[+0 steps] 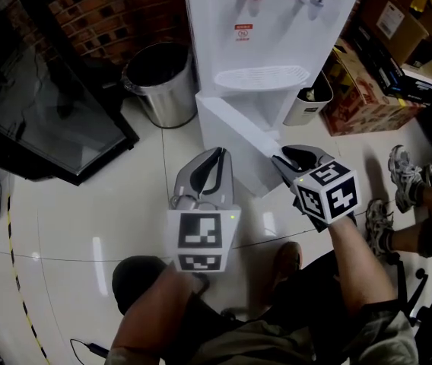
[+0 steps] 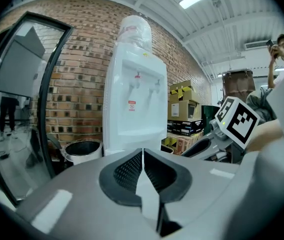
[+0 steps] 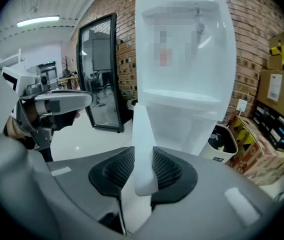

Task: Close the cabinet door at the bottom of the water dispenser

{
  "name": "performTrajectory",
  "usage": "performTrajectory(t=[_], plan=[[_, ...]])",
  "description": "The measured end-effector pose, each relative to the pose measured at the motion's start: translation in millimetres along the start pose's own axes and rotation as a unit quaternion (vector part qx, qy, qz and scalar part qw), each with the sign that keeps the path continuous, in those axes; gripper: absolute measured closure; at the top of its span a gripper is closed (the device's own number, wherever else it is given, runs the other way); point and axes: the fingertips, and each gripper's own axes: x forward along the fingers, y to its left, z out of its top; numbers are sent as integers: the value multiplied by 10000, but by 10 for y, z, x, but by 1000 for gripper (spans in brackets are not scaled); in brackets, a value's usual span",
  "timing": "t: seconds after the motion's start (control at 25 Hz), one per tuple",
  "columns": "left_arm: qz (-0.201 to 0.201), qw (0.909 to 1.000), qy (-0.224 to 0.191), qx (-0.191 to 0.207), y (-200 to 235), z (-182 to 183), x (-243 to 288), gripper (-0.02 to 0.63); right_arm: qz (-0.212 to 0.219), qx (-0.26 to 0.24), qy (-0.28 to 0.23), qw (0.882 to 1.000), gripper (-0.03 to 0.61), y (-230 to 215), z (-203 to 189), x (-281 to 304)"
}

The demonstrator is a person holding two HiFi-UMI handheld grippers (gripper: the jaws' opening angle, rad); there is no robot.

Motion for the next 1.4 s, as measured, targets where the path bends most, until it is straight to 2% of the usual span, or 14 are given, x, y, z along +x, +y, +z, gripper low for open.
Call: performTrajectory(t=[0.56, 0.76, 0.92, 1.0, 1.08, 1.28, 1.4], plan=[[113, 9998, 135, 41, 164, -137, 74, 608, -769, 866, -392, 9925, 497, -849, 134, 116], [153, 9995, 233, 136, 224, -214, 137, 612, -1285, 998, -605, 9848, 512, -1087, 204, 171], [186, 9992, 305, 170, 280, -266, 204, 612, -1742, 926, -764, 9774, 551, -1245, 281, 252], [241, 9990, 336, 177, 336, -274, 226, 612, -1932, 1014, -891, 9718, 572, -1334, 327, 300], [303, 9990, 315, 135, 390, -250, 235, 612, -2011, 1370, -1119, 9635, 578, -1454, 355, 339], [487, 9986, 214, 73, 491, -182, 256, 612, -1809, 2443, -1896, 9336, 578, -1714, 440, 419], [594, 9978, 286, 36, 543, -232, 303, 612, -1989, 2798, -2150, 9143, 578, -1881, 450, 390]])
